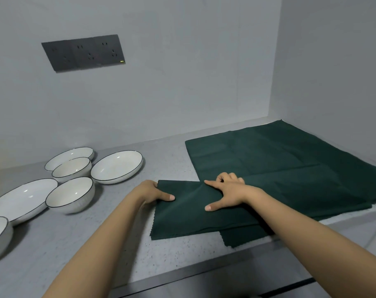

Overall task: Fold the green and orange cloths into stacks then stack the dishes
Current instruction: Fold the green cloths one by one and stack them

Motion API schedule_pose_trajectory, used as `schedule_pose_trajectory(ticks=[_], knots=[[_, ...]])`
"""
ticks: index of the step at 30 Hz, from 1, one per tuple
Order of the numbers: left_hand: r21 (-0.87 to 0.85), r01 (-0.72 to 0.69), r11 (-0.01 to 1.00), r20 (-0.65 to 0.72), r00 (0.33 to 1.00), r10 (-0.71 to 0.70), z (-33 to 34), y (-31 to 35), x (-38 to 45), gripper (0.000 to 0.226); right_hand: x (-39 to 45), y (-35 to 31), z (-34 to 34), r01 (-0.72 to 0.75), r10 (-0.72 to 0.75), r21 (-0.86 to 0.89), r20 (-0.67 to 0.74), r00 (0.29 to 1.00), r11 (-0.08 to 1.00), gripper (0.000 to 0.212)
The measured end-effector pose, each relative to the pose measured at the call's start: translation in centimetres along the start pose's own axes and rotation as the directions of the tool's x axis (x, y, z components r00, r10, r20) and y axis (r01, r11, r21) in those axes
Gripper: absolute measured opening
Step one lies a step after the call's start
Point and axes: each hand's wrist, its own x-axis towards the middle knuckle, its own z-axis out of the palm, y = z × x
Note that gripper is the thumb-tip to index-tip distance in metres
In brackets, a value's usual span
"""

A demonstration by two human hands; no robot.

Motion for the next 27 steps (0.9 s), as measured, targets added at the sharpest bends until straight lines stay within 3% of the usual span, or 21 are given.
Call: schedule_pose_trajectory(ticks=[4, 7, 10, 15, 19, 23, 25, 27], knots=[[-0.02, -0.004, 1.0, 0.029, 1.0, 0.004, -0.5, 0.5, -0.8, 0.022, -0.4, -0.1, -0.1, -0.006, 0.007, -0.014, 0.099, 0.995, 1.0, 0.116], [-0.113, -0.041, 0.993, -0.017, 0.999, 0.039, -0.6, 1.4, -1.5, 0.037, -1.5, -0.5, -0.2, -0.003, 0.008, -0.029, 0.167, 0.986, 1.0, 0.122], [-0.265, -0.083, 0.961, -0.029, 0.997, 0.078, -0.4, 2.6, -2.4, 0.034, -2.5, -0.8, -0.2, -0.006, 0.014, -0.034, 0.226, 0.974, 0.999, 0.127], [-0.439, -0.123, 0.89, -0.026, 0.992, 0.124, 1.3, 5.4, -3.7, 0.027, -3.3, -0.5, 0.6, 0.026, -0.038, 0.076, 0.165, 0.986, 0.997, 0.126], [-0.514, -0.156, 0.844, -0.066, 0.988, 0.142, 3.7, 8.0, -4.0, 0.024, -5.0, 0.8, 1.4, 0.128, -0.099, 0.422, -0.088, 0.991, 0.897, 0.103], [-0.559, -0.183, 0.808, -0.077, 0.983, 0.169, 7.0, 10.6, -4.4, 0.022, -6.8, 2.7, 1.0, 0.202, 0.15, 0.68, -0.421, 0.895, 0.705, 0.044], [-0.578, -0.186, 0.795, -0.081, 0.982, 0.171, 9.0, 11.5, -4.2, 0.02, -7.8, 4.0, 0.6, 0.202, 0.265, 0.742, -0.459, 0.848, 0.639, 0.021], [-0.579, -0.165, 0.799, -0.038, 0.984, 0.176, 11.7, 12.5, -3.8, 0.019, -9.0, 5.8, 0.3, 0.193, 0.357, 0.794, -0.457, 0.815, 0.576, 0.018]])
